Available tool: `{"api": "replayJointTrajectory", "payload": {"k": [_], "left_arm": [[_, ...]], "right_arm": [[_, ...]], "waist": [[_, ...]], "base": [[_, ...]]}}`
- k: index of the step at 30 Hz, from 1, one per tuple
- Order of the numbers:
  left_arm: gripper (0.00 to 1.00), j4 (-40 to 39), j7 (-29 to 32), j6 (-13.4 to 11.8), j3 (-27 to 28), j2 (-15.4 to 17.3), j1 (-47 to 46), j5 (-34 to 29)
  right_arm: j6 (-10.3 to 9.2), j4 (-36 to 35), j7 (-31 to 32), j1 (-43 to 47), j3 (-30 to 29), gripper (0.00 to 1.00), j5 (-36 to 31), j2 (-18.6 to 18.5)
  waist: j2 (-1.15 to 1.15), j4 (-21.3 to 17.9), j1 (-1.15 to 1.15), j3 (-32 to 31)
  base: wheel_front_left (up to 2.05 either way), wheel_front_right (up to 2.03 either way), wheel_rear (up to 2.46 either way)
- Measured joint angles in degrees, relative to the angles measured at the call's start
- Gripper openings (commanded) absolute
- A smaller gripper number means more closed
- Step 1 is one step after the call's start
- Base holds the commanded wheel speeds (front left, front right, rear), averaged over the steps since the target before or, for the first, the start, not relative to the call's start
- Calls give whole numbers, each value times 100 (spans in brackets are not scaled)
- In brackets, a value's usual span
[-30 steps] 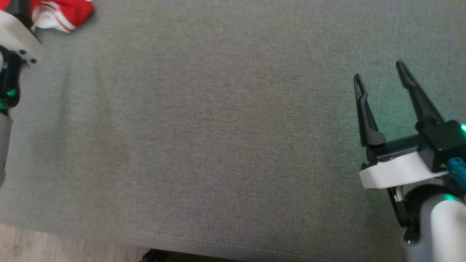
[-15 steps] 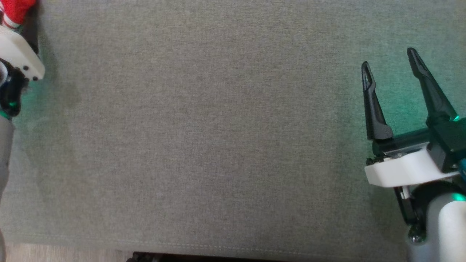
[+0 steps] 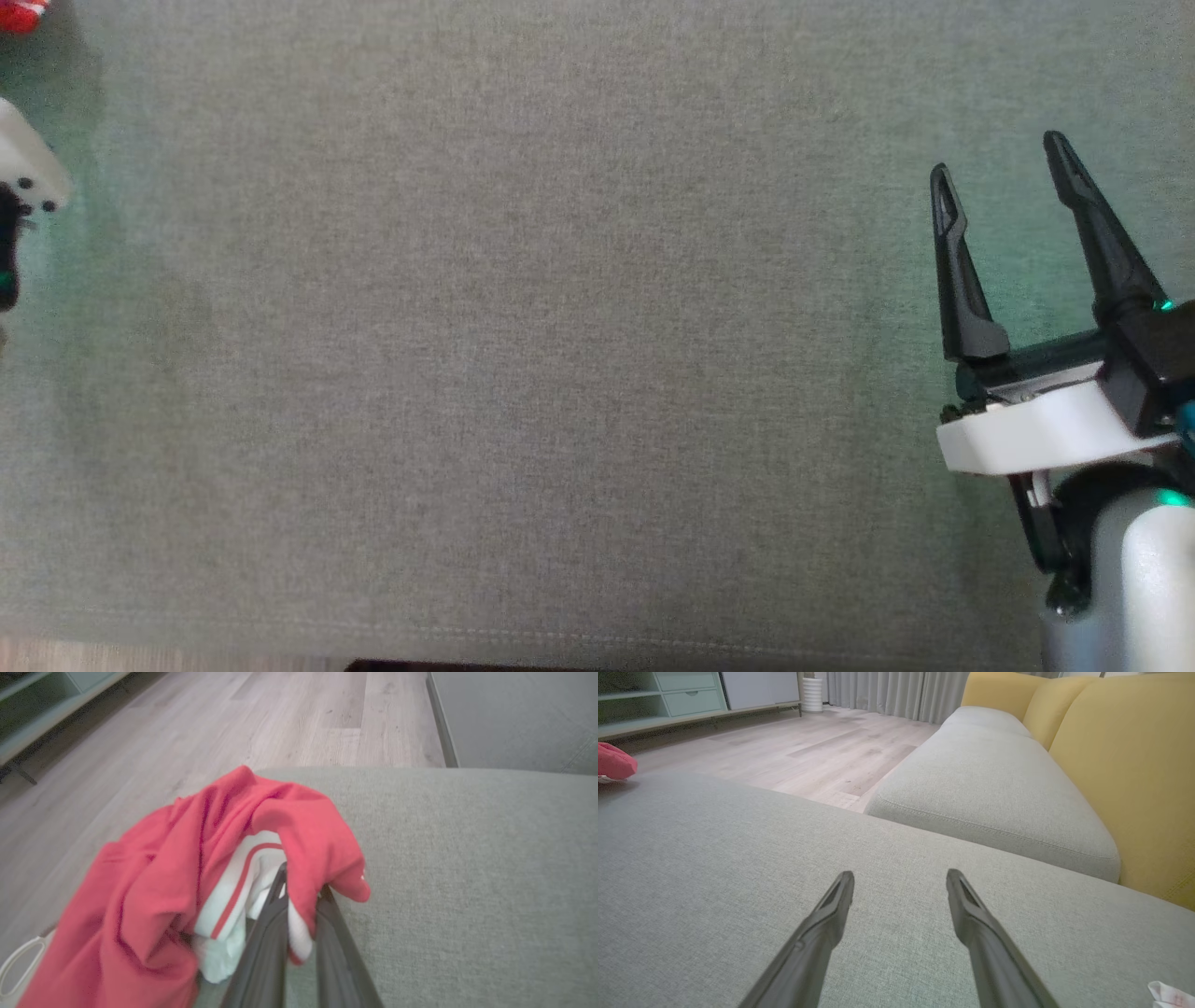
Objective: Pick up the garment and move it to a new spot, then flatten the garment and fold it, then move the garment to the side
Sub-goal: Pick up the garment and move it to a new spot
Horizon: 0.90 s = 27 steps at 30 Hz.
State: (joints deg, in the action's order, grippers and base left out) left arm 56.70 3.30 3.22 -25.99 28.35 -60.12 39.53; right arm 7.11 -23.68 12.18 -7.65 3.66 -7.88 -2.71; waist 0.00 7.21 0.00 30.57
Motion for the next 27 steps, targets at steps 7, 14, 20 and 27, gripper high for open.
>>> {"api": "replayJointTrajectory", "payload": {"k": [7,14,20,27], "left_arm": [[0,57,-110,185,-215,283,-203,-246],[0,-489,181,343,-768,513,-522,-598],[0,-1368,593,394,-1233,286,-712,-613],[0,-2186,987,374,-1084,-572,-1039,170]], "right_arm": [[0,471,-296,20,-51,100,363,1],[0,1141,-682,409,-180,100,899,3],[0,1597,-981,773,-189,100,1301,11],[0,1803,-1170,946,-182,100,1505,13]], "waist": [[0,-59,0,-600],[0,-200,-1,-1646],[1,-366,-2,-2519],[1,-646,-2,-3119]], "base": [[0,0,0],[0,0,0],[0,0,0],[0,0,0]]}}
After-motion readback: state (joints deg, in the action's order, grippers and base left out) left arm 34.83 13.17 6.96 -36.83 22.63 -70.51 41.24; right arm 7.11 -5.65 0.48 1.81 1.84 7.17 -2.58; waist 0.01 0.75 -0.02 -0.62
